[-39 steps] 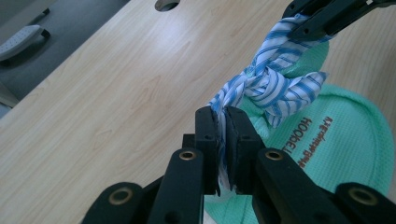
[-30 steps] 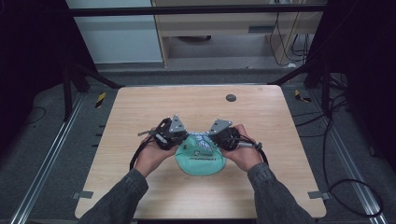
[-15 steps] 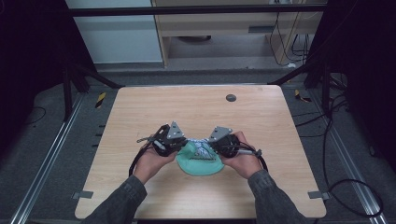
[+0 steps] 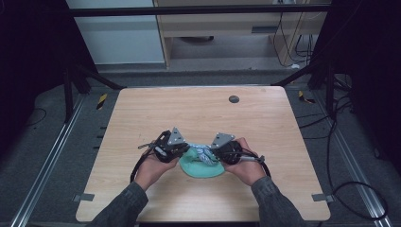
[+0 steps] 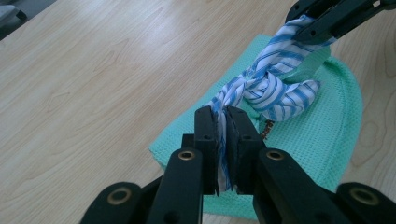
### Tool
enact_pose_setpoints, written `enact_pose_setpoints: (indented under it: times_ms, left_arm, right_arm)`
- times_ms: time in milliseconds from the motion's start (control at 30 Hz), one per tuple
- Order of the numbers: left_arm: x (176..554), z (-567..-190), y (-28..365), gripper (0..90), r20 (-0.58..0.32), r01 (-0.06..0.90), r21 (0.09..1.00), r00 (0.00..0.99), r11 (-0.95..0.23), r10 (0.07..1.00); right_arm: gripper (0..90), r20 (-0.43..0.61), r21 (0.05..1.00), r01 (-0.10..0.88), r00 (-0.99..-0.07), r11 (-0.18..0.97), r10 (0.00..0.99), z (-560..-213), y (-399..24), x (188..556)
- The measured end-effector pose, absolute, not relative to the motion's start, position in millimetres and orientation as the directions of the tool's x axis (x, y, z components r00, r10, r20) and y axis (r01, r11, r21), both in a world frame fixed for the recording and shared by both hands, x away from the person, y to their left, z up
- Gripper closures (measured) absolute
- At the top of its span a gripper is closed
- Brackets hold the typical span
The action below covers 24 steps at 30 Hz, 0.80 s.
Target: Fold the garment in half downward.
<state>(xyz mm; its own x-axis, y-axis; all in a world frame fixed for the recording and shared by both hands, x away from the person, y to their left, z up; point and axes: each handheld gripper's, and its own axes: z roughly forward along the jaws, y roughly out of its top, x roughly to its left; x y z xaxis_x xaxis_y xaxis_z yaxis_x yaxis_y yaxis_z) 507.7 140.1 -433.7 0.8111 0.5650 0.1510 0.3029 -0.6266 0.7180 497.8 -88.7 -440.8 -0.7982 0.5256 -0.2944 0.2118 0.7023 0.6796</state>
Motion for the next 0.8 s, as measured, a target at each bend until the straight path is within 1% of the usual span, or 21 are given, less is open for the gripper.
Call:
enact_pose_setpoints:
  times_ms: [500, 800]
  left_arm:
    - [500, -445, 141, 82.0, 0.135, 0.299, 0.727, 0.82, -0.618, 0.556]
    - [495, -449, 148, 79.2, 0.128, 0.299, 0.736, 0.82, -0.608, 0.558]
  right_arm:
    - [80.9, -0.286, 0.676, 0.216, -0.805, 0.705, 0.52, -447, -92, 489]
    - [80.2, -0.28, 0.675, 0.215, -0.811, 0.706, 0.515, -450, -93, 481]
